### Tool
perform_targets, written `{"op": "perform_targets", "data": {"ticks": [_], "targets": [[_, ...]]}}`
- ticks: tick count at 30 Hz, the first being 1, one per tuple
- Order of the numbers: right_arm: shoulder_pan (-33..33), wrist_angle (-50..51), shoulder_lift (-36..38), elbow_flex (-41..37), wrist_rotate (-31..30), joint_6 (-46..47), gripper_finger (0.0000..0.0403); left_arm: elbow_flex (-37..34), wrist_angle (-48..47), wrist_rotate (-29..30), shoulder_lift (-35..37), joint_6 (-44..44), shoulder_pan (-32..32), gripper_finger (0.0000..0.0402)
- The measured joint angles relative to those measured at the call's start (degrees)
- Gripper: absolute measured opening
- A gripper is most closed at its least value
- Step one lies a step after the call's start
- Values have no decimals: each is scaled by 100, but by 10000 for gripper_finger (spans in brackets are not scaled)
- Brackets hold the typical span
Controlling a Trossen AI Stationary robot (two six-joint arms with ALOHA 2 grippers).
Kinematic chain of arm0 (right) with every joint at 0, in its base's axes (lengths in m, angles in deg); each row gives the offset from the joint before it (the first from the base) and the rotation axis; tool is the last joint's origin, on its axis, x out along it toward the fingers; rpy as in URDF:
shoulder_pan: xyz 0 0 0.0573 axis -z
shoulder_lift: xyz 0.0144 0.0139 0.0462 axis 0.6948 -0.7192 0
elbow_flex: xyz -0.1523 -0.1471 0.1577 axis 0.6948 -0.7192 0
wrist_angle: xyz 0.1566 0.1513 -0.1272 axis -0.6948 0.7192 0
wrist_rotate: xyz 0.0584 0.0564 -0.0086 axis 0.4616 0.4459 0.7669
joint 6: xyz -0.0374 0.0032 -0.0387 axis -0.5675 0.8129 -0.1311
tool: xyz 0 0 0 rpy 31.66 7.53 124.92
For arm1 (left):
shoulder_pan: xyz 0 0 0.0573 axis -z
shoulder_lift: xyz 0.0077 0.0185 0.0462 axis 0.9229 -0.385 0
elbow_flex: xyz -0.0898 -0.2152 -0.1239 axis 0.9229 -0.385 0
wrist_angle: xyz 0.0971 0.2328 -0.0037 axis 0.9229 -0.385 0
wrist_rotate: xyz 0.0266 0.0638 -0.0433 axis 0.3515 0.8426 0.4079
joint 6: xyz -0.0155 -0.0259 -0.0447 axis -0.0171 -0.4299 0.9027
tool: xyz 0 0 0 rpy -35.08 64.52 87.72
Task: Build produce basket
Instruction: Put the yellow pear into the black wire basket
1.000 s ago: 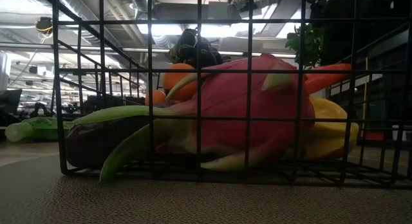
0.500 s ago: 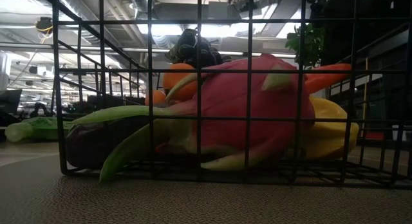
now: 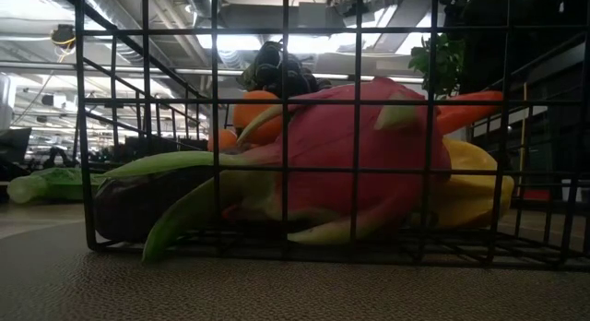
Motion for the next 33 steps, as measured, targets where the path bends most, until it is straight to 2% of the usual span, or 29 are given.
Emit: {"op": "perform_targets", "data": {"ticks": [12, 26, 33], "targets": [[0, 0, 0, 0, 0, 0, 162, -2, 122, 0, 0, 44, -244, 9], [0, 0, 0, 0, 0, 0, 162, -2, 120, 13, 0, 154, -551, 99], [0, 0, 0, 0, 0, 0, 162, -2, 69, 54, 0, 142, -619, 111]]}}
